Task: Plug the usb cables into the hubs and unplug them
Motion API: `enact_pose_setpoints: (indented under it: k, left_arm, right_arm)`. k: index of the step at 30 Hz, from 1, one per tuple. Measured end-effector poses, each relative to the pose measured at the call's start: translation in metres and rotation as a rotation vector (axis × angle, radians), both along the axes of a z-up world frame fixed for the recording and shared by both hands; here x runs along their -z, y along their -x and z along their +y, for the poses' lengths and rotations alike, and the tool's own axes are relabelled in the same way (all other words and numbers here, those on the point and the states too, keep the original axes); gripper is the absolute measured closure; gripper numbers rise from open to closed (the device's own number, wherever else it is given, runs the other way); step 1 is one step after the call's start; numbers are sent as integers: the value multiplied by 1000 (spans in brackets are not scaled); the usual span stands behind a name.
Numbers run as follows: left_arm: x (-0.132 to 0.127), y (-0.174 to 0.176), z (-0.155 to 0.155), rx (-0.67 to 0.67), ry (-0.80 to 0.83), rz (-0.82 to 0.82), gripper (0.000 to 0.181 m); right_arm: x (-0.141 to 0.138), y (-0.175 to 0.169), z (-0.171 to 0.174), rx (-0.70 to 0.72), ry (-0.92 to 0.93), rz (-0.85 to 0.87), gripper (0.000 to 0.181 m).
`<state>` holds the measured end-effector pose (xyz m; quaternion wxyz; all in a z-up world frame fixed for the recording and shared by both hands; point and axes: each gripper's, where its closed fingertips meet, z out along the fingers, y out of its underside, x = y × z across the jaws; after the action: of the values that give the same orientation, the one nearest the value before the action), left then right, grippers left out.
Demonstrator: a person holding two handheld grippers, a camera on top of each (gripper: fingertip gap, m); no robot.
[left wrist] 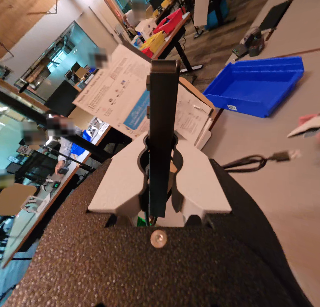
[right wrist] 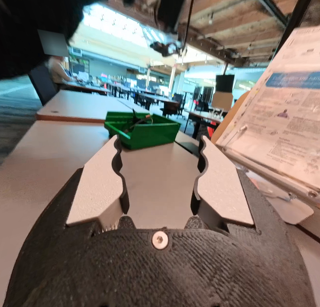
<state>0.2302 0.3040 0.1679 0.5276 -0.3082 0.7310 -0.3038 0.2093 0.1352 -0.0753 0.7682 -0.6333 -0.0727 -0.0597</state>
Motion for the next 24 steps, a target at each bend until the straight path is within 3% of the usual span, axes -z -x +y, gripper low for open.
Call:
enact_pose_setpoints:
  k: [4, 8, 11, 15, 24]
  left_arm:
    - [85, -12, -54, -18, -250, -70, 160]
    - [169, -20, -105, -52, -556, -180, 161]
    - [211, -22, -133, -74, -761, -290, 160]
    - [231, -19, -149, -107, -834, -384, 160]
    - [235, -7, -164, -85, -847, -467, 160]
  right_arm:
    - [-32, -7, -26, -68, -172, 134, 94]
    - [-29, -17, -30, -124, -170, 249, 93]
    - [-23, -13, -24, -149, -149, 265, 94]
    - [-13, -13, -16, -123, -107, 248, 100]
    - [-9, -6, -13, -85, -117, 140, 125]
